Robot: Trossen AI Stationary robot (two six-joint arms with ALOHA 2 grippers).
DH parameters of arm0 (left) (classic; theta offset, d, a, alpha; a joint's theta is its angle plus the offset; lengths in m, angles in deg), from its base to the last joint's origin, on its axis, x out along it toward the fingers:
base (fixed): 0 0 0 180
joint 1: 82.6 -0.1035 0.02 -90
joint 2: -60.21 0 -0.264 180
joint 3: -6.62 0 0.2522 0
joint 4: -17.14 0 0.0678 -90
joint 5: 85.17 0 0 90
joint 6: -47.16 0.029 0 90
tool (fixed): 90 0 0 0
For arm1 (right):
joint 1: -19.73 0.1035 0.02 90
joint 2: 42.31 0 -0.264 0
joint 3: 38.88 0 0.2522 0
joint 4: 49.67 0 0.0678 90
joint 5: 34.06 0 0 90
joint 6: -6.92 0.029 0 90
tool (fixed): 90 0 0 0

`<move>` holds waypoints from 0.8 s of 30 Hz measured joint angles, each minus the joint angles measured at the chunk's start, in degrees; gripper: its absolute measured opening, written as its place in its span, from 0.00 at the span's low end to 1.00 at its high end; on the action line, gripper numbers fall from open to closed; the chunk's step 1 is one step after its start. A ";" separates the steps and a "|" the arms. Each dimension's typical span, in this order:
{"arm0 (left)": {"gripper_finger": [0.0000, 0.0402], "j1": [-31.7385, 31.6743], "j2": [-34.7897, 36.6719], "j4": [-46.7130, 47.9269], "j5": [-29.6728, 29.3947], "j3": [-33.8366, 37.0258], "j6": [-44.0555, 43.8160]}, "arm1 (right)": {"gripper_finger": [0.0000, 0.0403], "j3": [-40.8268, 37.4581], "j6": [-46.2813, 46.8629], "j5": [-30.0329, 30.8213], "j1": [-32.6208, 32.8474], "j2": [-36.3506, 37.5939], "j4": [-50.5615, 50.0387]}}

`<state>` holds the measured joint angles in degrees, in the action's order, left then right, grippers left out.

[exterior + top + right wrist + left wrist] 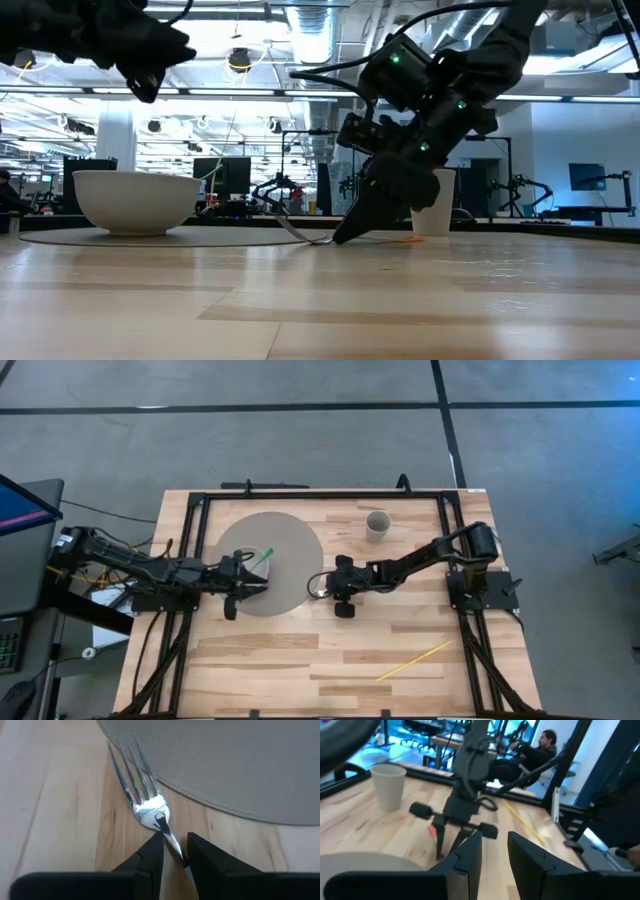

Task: Pick & Place Utensil
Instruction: Put the orange fork into the bowl

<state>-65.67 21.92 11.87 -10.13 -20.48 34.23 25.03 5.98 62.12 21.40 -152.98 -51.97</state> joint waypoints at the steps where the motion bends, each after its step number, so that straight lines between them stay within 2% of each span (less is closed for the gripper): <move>1: 0.24 0.11 0.05 -0.60 0.04 0.00 -0.02 | 0.18 0.00 0.47 -1.34 -0.26 0.00 -0.09; 4: 0.24 0.42 0.03 -2.70 0.00 0.00 -0.02 | 0.11 -0.02 1.67 -5.14 -0.93 0.00 -0.28; 7: 0.24 0.43 0.03 -4.74 0.04 0.00 -0.02 | 0.03 -0.09 1.88 -6.13 -1.24 -0.02 -0.25; 13: 0.24 0.43 0.03 -6.50 0.21 0.00 -0.02 | 0.06 -0.32 2.07 -5.86 -0.79 -0.12 1.45; 16: 0.24 0.43 -0.01 -6.63 0.21 0.00 -0.17 | 0.04 -0.37 2.07 -5.69 -0.11 -0.31 4.46; 19: 0.24 0.43 -0.01 -6.79 0.21 0.00 -1.38 | 0.02 1.16 3.80 -5.84 0.39 -0.58 4.33; 24: 0.24 0.43 -0.63 -6.80 2.09 0.00 -2.76 | 0.05 4.64 5.84 -4.81 0.91 -0.48 5.26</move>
<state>-65.24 21.29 5.07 -8.04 -20.48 31.47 29.67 11.81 57.31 22.31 -153.46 -46.71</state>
